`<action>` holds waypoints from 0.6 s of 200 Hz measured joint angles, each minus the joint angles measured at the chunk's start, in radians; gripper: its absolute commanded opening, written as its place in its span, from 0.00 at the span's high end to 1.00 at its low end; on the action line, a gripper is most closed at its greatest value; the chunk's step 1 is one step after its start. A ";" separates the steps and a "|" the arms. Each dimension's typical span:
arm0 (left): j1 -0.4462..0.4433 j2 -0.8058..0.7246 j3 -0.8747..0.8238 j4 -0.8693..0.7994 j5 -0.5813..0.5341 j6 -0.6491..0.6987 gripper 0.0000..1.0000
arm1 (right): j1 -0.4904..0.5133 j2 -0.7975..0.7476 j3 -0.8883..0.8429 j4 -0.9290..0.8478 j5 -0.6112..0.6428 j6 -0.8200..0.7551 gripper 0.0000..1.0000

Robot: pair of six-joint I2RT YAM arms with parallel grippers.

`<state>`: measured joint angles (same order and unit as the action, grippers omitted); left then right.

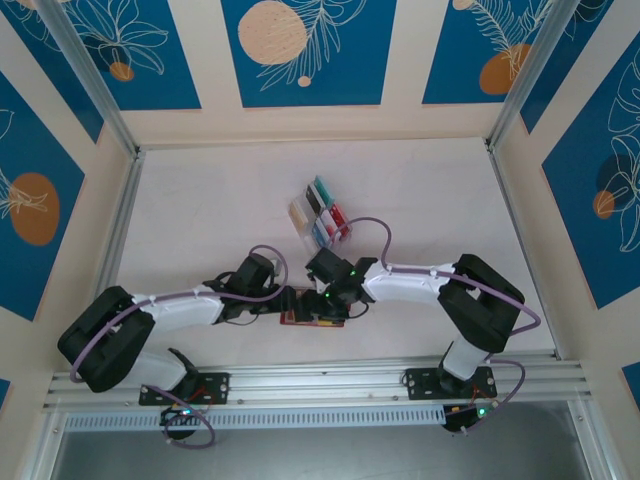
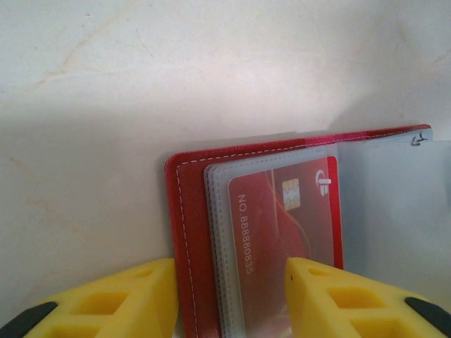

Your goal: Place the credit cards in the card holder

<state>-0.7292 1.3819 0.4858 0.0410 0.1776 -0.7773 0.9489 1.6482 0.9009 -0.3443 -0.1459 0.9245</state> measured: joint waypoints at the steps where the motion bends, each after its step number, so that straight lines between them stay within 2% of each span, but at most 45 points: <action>1: 0.000 0.000 0.000 0.000 0.000 0.000 0.56 | 0.000 0.000 0.000 0.000 0.000 0.000 0.39; 69: 0.014 -0.040 -0.010 -0.043 0.044 -0.003 0.56 | -0.020 0.026 0.080 -0.061 0.018 -0.057 0.41; 120: 0.067 -0.161 -0.024 -0.211 0.053 -0.002 0.53 | -0.021 0.101 0.167 -0.063 0.011 -0.096 0.41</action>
<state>-0.6624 1.2209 0.4622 -0.1699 0.2310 -0.7795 0.9283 1.7489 1.0676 -0.4072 -0.1349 0.8288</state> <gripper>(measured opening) 0.465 0.594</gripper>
